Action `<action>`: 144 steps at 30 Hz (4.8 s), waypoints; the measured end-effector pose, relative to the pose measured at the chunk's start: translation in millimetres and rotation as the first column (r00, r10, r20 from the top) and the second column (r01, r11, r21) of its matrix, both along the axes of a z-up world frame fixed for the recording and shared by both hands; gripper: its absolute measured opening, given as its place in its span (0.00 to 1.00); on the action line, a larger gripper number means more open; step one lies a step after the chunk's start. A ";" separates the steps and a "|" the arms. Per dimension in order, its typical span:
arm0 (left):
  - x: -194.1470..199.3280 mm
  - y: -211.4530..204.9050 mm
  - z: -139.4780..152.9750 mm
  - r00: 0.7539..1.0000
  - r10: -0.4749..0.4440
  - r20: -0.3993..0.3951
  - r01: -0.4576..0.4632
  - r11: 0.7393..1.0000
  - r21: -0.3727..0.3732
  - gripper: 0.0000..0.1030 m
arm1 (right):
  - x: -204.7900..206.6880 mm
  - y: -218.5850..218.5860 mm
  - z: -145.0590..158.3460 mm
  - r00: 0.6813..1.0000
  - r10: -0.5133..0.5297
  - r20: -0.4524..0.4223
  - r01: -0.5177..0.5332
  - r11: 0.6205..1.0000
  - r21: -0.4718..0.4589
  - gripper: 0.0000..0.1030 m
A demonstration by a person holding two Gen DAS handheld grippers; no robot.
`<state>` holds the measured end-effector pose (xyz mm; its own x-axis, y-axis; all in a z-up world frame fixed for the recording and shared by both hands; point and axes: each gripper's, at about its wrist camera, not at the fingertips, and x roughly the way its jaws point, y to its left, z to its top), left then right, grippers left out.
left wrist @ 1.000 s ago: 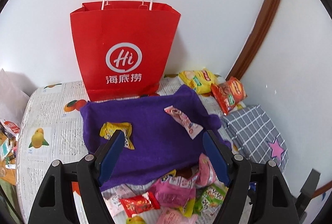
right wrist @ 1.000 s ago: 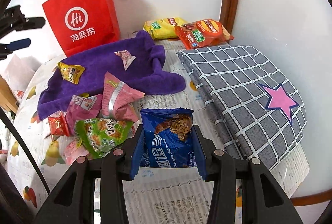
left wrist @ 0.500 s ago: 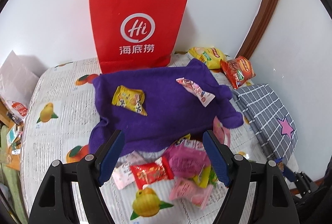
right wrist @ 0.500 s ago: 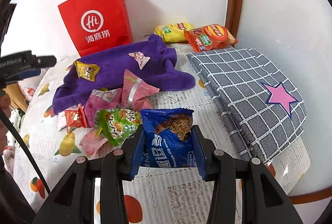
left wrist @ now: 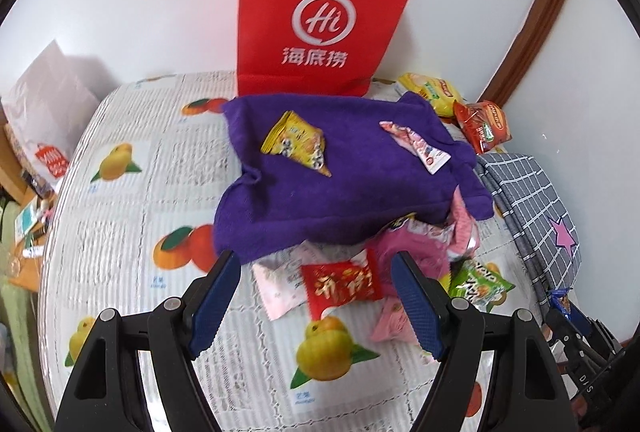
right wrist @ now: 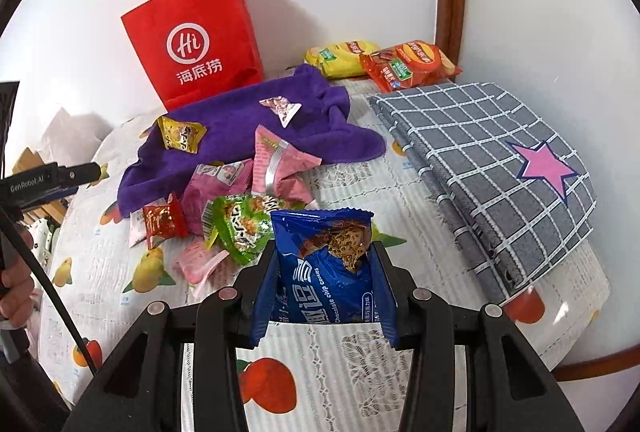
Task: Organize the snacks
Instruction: 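Reach the left tool to the red candy packet and grasp it while the right tool holds the blue packet, then carry the red packet in the left tool and blue packet in the right tool over the towel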
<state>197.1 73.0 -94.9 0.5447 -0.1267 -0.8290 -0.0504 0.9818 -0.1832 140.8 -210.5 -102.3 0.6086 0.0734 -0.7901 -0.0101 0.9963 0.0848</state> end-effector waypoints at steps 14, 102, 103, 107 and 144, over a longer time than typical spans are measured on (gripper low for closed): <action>11.0 -24.1 -69.5 0.989 -0.013 -0.147 0.002 0.997 -0.073 0.74 | 1.9 -5.1 -26.8 0.999 0.016 -0.050 -0.014 0.999 0.045 0.42; 67.1 10.5 -12.4 0.994 0.063 0.091 -0.057 0.996 -0.064 0.22 | 185.0 28.5 27.8 0.975 0.200 0.096 -0.218 0.941 0.258 0.42; 71.5 10.8 -16.4 0.994 0.068 0.089 -0.062 0.996 -0.066 0.22 | 191.1 27.9 24.7 0.974 0.204 0.101 -0.223 0.940 0.257 0.42; 87.7 9.8 -33.1 0.995 0.078 0.066 -0.073 0.995 -0.074 0.22 | 212.1 24.4 5.9 0.974 0.206 0.096 -0.224 0.940 0.257 0.42; 97.5 9.8 -75.9 0.994 0.102 0.039 -0.092 0.977 -0.191 0.22 | 240.6 -4.7 -75.9 0.991 0.117 -0.072 -0.087 0.942 0.325 0.43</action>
